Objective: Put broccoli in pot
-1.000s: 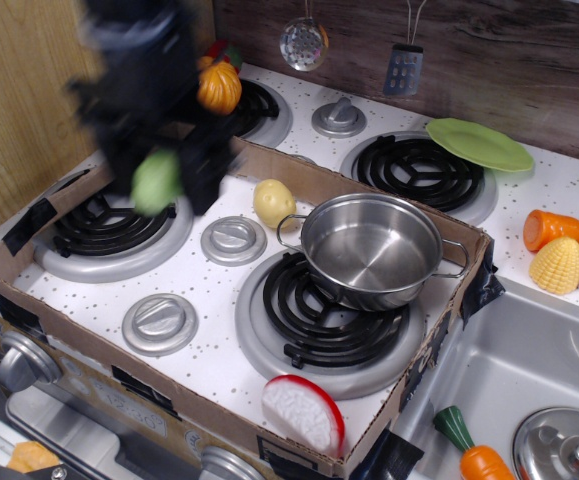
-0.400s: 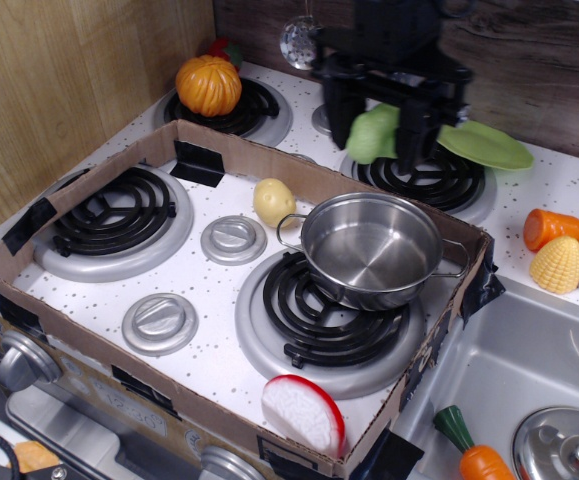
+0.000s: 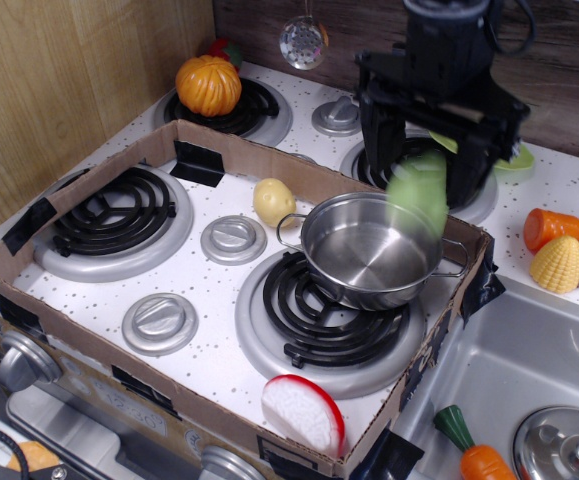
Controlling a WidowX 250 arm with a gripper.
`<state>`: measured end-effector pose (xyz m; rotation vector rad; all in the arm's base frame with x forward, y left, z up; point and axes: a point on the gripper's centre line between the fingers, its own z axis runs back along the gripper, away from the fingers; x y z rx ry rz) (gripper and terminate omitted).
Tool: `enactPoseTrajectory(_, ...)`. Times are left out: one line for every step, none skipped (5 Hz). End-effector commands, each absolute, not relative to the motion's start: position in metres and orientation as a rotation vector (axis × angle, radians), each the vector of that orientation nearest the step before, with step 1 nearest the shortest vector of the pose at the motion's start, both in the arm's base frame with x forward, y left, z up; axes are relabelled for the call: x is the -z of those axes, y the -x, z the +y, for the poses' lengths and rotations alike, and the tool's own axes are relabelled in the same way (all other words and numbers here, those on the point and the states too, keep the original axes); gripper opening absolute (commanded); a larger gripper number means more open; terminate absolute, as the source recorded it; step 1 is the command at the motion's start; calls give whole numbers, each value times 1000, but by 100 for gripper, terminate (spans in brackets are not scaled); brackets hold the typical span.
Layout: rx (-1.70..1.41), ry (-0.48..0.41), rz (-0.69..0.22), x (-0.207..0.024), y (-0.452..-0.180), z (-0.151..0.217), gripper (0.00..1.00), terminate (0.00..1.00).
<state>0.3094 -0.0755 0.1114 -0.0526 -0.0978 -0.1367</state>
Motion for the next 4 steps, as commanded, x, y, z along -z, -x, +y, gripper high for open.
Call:
enactPoseTrajectory(151,120,-161,-127,-299,-70,100,0)
enactPoseTrajectory(151,120,-161,-127,-299,-70,100,0)
enactPoseTrajectory(151,120,-161,-127,-299,-70,100,0)
enactPoseTrajectory(151,120,-161,-127,-299,-70,100,100)
